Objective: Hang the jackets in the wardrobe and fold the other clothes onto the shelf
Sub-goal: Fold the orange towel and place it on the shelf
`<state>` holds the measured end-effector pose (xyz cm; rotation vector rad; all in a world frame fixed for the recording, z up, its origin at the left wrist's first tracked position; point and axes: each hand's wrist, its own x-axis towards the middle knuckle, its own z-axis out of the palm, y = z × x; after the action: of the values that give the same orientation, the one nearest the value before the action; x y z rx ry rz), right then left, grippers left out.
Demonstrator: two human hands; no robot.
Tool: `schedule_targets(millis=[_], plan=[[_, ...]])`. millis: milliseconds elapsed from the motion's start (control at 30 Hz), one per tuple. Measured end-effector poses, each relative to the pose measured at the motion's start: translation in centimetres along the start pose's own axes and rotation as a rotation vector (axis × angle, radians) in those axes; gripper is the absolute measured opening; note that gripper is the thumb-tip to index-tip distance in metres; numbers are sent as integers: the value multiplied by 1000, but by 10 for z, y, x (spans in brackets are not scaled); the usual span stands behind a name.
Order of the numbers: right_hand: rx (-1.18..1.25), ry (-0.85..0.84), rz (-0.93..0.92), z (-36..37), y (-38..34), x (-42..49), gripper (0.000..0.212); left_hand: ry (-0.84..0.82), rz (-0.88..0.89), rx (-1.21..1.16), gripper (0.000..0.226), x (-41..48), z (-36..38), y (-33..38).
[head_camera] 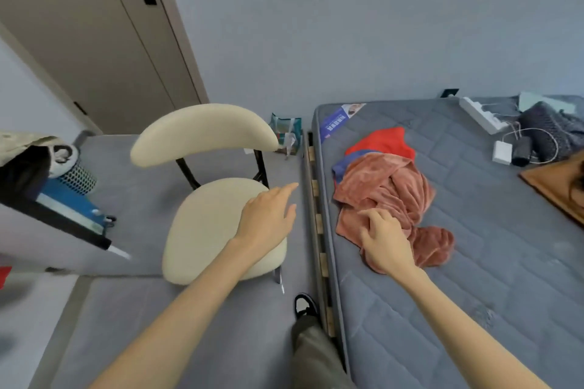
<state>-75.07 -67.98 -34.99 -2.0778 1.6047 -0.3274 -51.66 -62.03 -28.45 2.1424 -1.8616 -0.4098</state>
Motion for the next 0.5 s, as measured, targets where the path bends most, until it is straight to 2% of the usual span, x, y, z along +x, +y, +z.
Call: schedule_targets(millis=[167,300,500], plan=[[-21,-68,199,28,67,64,40,-147,26,-21,46,82,63,9],[-30,-169,324,51,108,120,36,-264,2,-49,47,140,115,10],[-77,-301,358,91,142,199,59,-349,-63,-82,47,204,179,0]])
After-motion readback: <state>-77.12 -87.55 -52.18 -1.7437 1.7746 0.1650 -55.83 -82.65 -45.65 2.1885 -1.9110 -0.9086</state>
